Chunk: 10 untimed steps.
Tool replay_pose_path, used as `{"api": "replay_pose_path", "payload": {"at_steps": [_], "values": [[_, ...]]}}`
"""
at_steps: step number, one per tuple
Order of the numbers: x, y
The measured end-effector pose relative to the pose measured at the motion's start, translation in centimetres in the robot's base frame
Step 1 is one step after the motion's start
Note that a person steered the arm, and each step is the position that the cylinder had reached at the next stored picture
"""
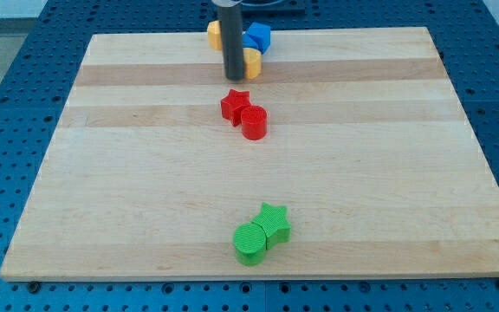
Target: Push the yellow hexagon close to the blue cube
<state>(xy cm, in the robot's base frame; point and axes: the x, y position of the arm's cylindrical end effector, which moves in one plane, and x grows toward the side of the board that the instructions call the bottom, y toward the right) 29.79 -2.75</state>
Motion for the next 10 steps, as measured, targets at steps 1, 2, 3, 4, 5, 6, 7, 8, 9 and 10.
{"api": "replay_pose_path", "payload": {"at_steps": [1, 2, 3, 4, 5, 6, 7, 8, 9, 10], "values": [[0.0, -2.4], [-3.2, -9.3], [-10.3, -11.5], [-10.7, -10.8], [-10.5, -8.7], [-10.6, -5.2], [-10.6, -3.7], [-9.9, -7.6], [-8.5, -10.8], [-8.4, -10.8]]}}
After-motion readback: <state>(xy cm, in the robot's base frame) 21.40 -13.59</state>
